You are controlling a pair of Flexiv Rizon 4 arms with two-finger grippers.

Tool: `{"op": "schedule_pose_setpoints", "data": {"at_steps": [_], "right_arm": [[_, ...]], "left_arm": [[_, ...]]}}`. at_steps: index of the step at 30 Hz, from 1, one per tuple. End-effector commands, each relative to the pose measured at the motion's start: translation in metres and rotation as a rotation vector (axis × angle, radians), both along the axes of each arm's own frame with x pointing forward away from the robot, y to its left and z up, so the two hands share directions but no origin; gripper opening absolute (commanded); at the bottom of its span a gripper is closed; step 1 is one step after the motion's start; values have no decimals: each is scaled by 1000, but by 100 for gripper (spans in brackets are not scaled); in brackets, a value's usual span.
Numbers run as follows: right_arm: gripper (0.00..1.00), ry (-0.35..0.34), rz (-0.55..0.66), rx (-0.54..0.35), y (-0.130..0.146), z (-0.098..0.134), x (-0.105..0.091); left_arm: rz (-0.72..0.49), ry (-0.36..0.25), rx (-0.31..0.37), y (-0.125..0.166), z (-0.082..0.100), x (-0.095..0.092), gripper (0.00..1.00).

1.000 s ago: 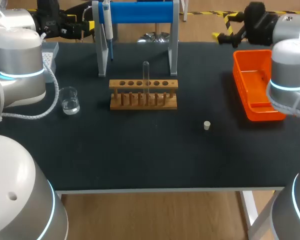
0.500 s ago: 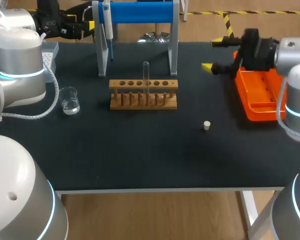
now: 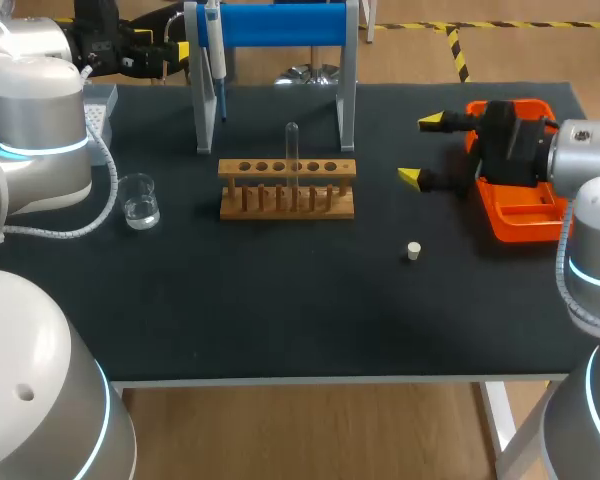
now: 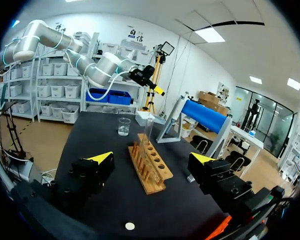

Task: Invert the test tube, pick up the pipette, mount the tip to pipette, aspirate from beaker and dispense into the tube, eject the tip, return the pipette, and cap with the stopper.

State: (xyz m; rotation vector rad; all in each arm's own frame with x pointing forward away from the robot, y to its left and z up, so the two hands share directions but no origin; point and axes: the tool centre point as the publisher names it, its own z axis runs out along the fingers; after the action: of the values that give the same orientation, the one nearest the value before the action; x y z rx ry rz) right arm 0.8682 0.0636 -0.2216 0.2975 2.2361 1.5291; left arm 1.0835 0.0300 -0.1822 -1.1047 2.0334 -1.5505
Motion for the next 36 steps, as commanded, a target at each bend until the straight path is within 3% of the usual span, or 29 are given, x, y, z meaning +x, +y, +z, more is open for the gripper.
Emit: {"op": "schedule_pose_setpoints", "data": {"at_steps": [1,10,17,25,30,36], "right_arm": [[100,-2,-3,1,0,0,-2],[100,-2,-3,1,0,0,-2],[100,-2,-3,1,0,0,-2],[100,-2,-3,1,0,0,-2],[100,-2,-3,1,0,0,-2],[100,-2,-3,1,0,0,-2]], "left_arm": [[0,0,0,0,0,0,100],[0,0,0,0,0,0,100],[-70,-90,52,-29,0,-63,100],[-167,-153,101,-69,-11,-132,100],[-203,-156,116,-87,-26,-164,100],[-196,-169,76,-96,-40,-189,100]]}}
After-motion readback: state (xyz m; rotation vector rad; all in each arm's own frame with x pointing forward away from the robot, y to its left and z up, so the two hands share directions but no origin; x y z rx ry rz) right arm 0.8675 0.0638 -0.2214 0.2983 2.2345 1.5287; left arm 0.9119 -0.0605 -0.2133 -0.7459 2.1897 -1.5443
